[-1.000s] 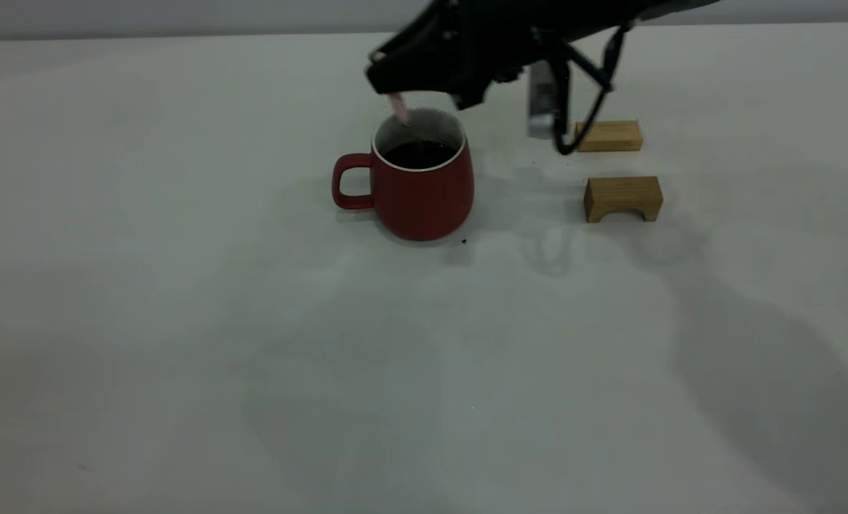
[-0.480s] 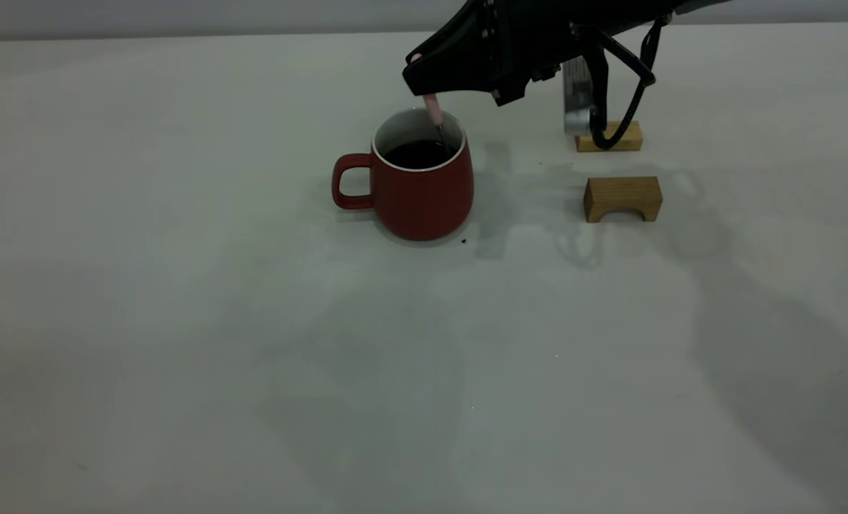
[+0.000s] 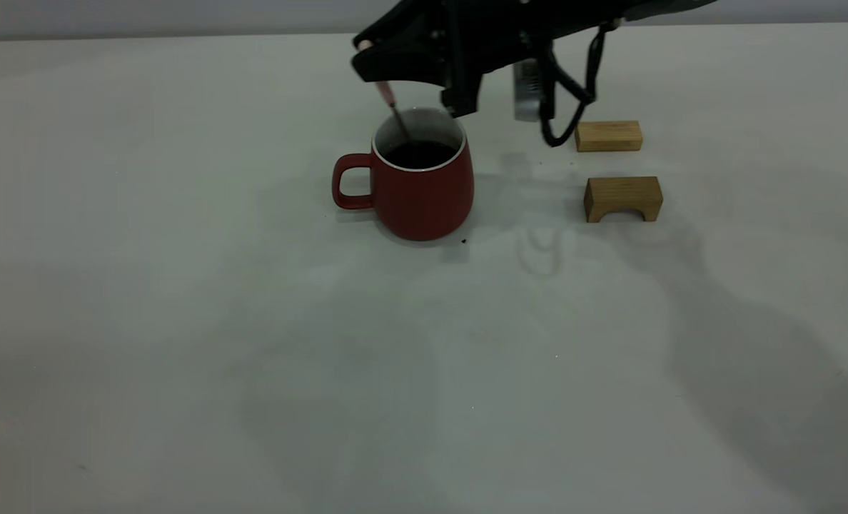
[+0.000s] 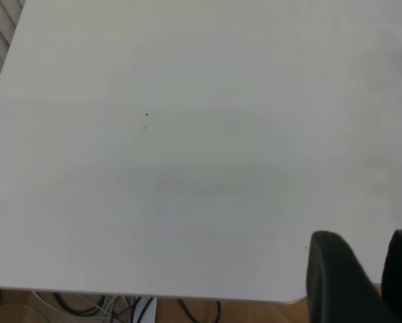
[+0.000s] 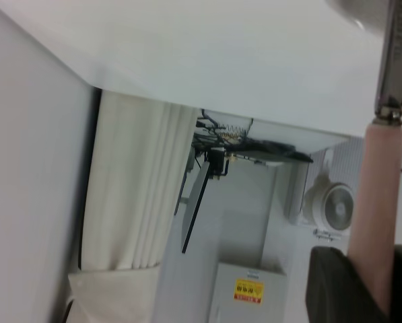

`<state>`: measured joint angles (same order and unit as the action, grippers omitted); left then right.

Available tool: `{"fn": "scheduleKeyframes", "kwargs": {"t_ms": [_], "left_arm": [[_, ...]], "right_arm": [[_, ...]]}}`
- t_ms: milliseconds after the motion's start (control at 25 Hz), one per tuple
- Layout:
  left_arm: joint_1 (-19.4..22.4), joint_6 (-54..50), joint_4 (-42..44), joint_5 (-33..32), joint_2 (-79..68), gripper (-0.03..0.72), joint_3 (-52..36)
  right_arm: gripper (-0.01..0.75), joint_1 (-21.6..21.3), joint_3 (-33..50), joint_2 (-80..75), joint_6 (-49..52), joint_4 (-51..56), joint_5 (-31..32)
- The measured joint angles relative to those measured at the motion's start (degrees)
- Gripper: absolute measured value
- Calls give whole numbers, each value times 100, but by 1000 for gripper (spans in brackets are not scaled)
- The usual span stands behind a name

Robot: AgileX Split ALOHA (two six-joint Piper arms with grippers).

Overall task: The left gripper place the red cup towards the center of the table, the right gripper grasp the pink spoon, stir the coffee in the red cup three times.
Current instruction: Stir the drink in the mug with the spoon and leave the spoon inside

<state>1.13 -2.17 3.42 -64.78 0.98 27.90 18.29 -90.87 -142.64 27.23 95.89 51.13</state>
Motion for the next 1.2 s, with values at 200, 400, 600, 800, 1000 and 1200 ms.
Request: {"fn": "scheduleKeyframes", "kwargs": {"t_ms": [200, 400, 600, 800, 1000, 1200], "left_arm": [[0, 0, 0, 0, 0, 243, 0], [0, 7, 0, 0, 0, 243, 0], [0, 7, 0, 0, 0, 243, 0], [0, 7, 0, 0, 0, 243, 0], [0, 7, 0, 0, 0, 243, -1], [0, 7, 0, 0, 0, 243, -1]], "right_arm": [[146, -286, 0, 0, 1203, -630, 170], [146, -96, 0, 0, 2044, -352, 204], [146, 26, 0, -7, 2069, 395, 260], [146, 10, 0, -145, 1756, 455, 297], [146, 5, 0, -213, 218, 352, 291], [146, 5, 0, -230, -637, 332, 296]]}}
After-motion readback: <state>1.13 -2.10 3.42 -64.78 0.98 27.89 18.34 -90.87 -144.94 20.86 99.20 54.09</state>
